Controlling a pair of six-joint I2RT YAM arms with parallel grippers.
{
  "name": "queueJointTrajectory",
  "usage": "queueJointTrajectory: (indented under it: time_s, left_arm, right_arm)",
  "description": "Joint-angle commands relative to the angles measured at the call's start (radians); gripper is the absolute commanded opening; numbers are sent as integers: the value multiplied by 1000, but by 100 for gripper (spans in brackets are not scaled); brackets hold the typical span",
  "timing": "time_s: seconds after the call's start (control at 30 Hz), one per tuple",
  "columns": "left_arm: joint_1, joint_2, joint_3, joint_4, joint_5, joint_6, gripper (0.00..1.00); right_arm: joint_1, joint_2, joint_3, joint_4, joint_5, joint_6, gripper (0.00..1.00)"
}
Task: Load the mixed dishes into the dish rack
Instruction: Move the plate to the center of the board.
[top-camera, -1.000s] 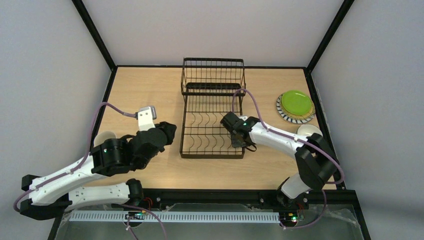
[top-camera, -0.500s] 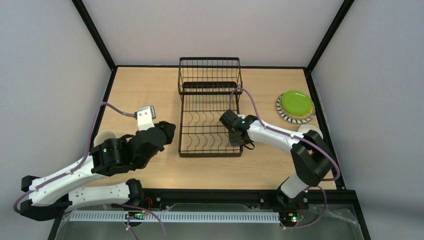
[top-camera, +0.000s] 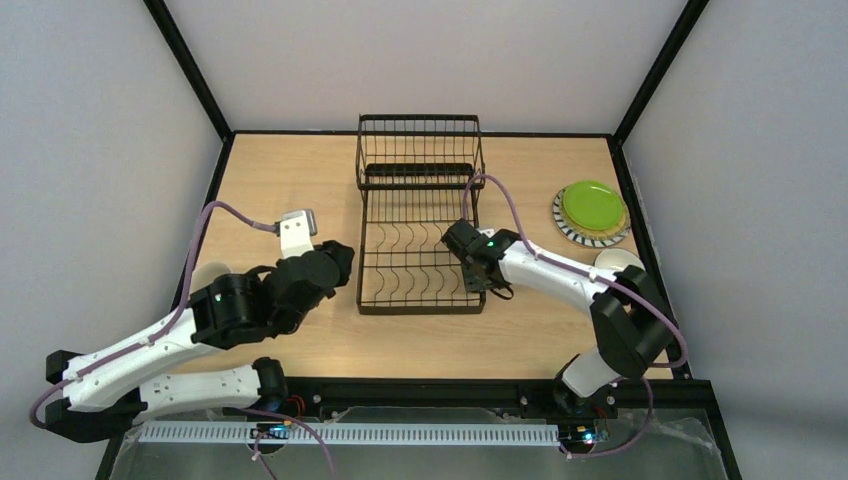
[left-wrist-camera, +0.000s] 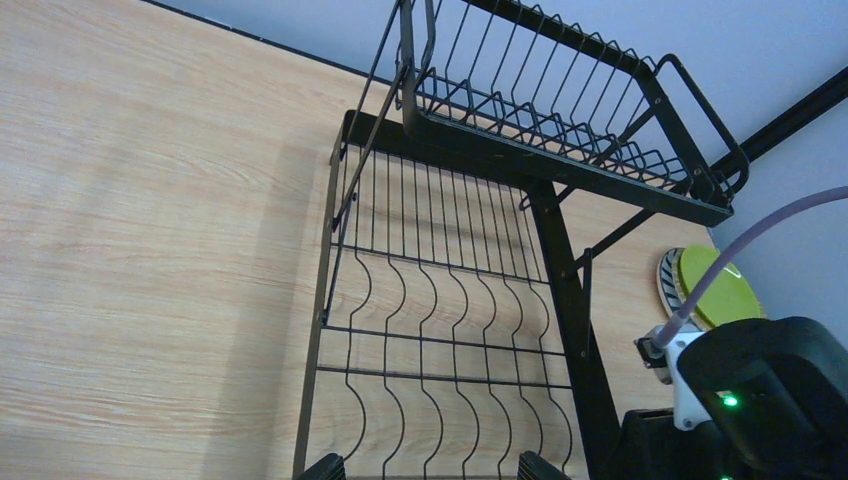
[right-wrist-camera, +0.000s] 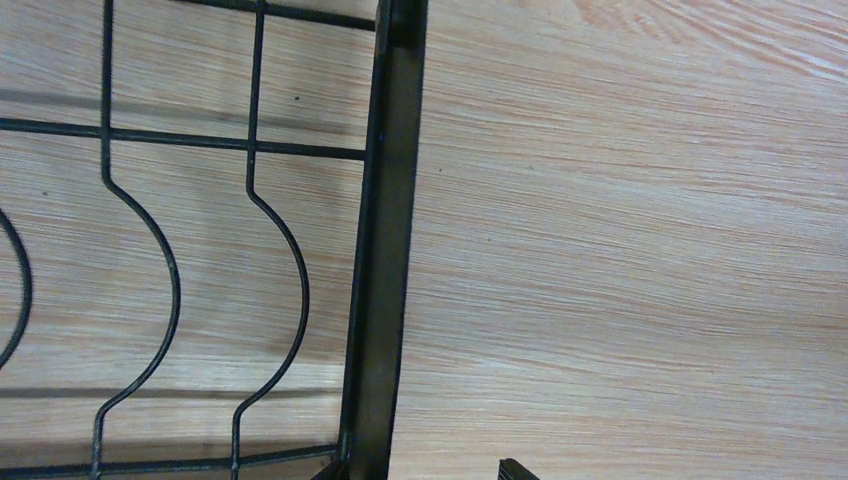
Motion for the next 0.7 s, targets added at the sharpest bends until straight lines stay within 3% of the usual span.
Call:
queueJointTrajectory:
  time_s: [0.0,0.4,0.67]
  left_arm:
    - [15,21,16,15,-3,21,99]
    - [65,119,107,47,67,102,99]
    - [125,190,147,78,193,173,99]
  right_arm:
    - [2,-64,59,-50,23,19,84]
    - [2,-231,207,-164,57,64,85]
    - [2,-367,284,-274,286,223,88]
